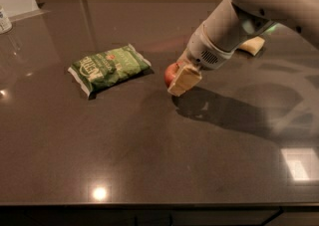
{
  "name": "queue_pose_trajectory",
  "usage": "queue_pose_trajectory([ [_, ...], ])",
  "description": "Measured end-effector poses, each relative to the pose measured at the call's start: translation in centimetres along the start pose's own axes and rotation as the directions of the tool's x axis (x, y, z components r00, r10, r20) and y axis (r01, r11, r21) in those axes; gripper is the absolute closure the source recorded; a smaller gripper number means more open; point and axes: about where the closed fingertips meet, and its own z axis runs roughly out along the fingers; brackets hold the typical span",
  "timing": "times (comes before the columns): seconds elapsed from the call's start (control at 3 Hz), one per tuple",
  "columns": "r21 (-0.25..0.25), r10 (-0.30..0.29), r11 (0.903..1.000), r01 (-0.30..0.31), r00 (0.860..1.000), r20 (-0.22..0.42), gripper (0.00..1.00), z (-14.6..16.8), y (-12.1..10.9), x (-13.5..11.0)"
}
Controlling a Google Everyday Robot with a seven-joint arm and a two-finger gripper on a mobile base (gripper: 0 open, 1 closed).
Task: Move apple near green jalapeno chip bag
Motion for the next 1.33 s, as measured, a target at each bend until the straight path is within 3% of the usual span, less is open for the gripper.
queue_pose_trajectory([
  [0.67,0.012,0.034,0.9993,-0.034,0.999,0.040,1.00,2.6,-4.3,-2.2],
  [1.33,-0.019,0.043,0.9989,-0.042,0.998,0.044,0.59,5.3,-5.4,-3.8],
])
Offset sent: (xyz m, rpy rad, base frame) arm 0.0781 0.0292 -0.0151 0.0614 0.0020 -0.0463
